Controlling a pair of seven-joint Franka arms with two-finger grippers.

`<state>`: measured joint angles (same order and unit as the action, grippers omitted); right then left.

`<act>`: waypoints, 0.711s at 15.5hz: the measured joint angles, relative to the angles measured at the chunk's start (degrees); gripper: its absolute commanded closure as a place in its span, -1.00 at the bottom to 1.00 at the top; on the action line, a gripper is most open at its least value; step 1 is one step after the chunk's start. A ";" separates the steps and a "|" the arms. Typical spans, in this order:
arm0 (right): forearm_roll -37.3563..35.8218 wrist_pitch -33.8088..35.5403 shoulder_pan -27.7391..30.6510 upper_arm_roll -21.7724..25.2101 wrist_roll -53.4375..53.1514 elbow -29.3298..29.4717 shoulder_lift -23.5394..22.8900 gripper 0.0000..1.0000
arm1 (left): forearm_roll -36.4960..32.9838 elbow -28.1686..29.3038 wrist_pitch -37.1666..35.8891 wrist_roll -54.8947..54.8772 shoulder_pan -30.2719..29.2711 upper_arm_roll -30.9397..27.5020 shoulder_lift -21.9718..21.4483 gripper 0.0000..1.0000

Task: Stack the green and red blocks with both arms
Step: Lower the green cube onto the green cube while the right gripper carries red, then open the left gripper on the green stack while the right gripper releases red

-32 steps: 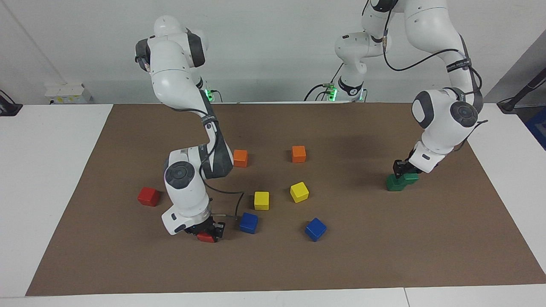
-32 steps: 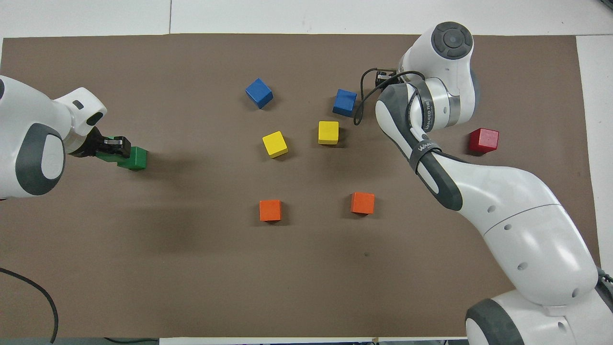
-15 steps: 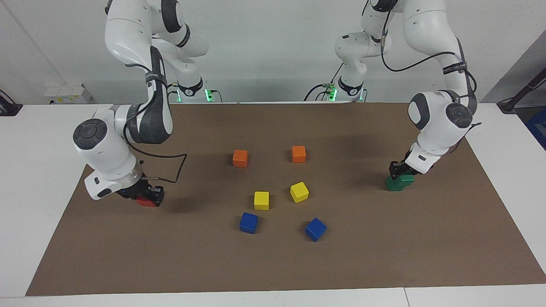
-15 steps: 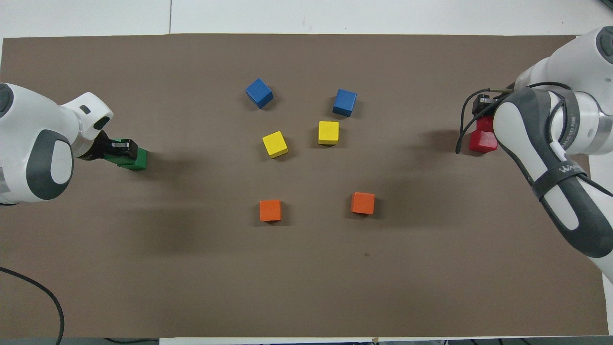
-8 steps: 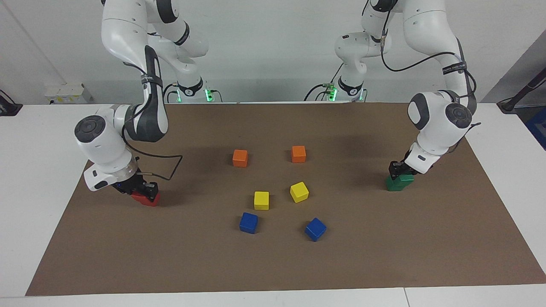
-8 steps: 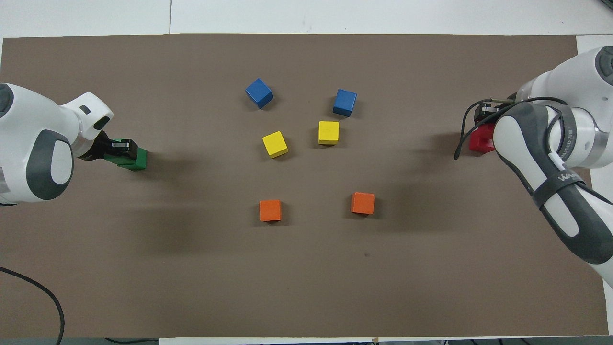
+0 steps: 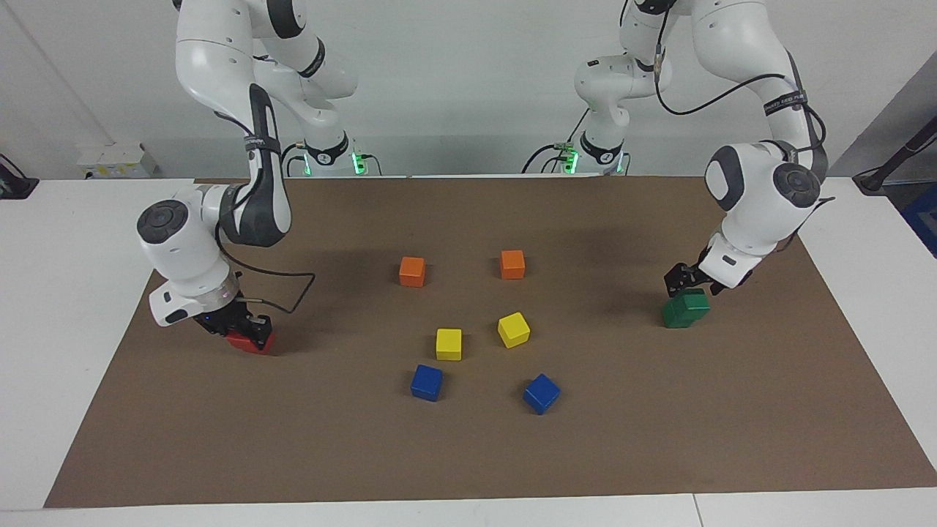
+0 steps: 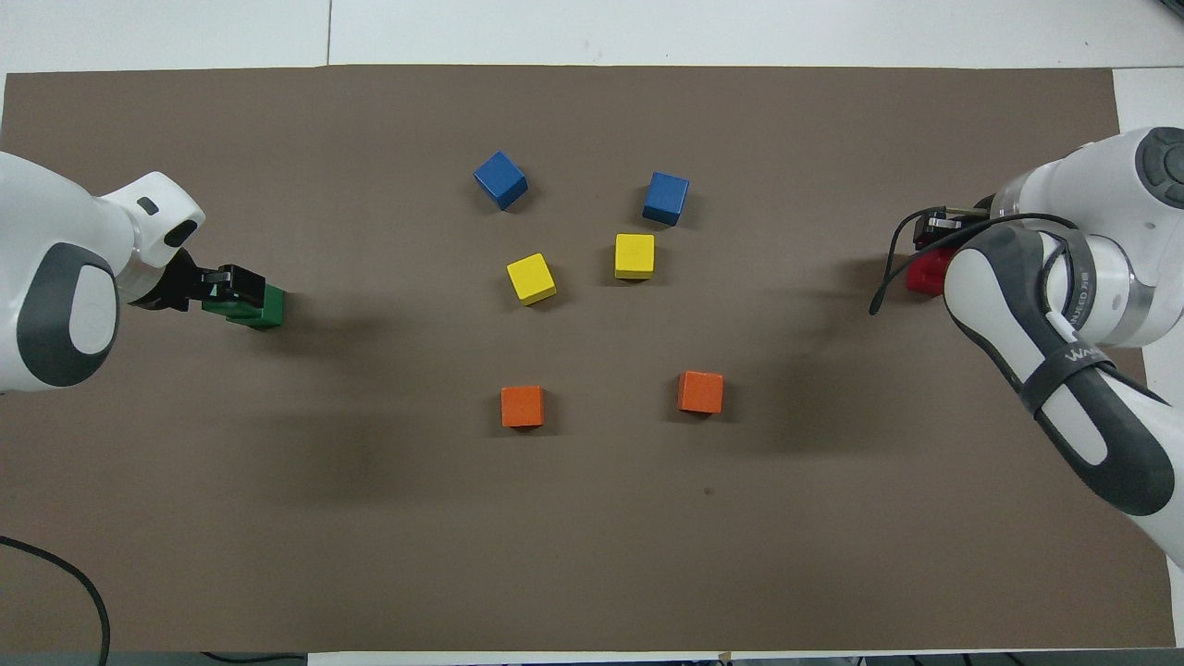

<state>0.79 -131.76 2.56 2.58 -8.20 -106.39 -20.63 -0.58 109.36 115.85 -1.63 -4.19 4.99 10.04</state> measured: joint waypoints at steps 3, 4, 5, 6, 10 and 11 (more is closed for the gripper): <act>0.00 0.00 0.00 -0.03 -1.45 -0.18 0.06 -1.00 | 0.00 -3.30 -8.79 0.00 0.01 0.07 -3.65 -1.00; 0.00 0.00 0.00 -0.03 -1.49 -0.35 0.06 -1.00 | 0.01 -4.28 -11.64 0.00 0.01 0.14 -4.96 -1.00; 0.01 0.00 0.00 -0.04 -1.51 -0.47 0.06 -1.00 | 0.02 -5.00 -13.86 0.00 0.01 0.19 -6.36 -1.00; 0.01 0.00 0.00 -0.06 -1.51 -0.53 0.06 -1.00 | 0.09 -5.41 -15.49 0.00 0.01 0.23 -7.80 -1.00; -0.02 0.44 -0.14 -0.43 -1.51 0.09 0.47 -1.00 | 0.33 -5.52 -19.93 0.00 0.28 0.70 -12.54 -1.00; -0.04 2.31 -0.19 -0.53 -1.51 1.22 0.93 -1.00 | 0.34 -5.47 -20.06 0.00 0.33 0.81 -13.03 -1.00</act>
<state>0.75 -129.45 2.37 2.05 -9.72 -105.17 -19.70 -0.23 103.89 95.79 -1.63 -3.86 5.80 -2.99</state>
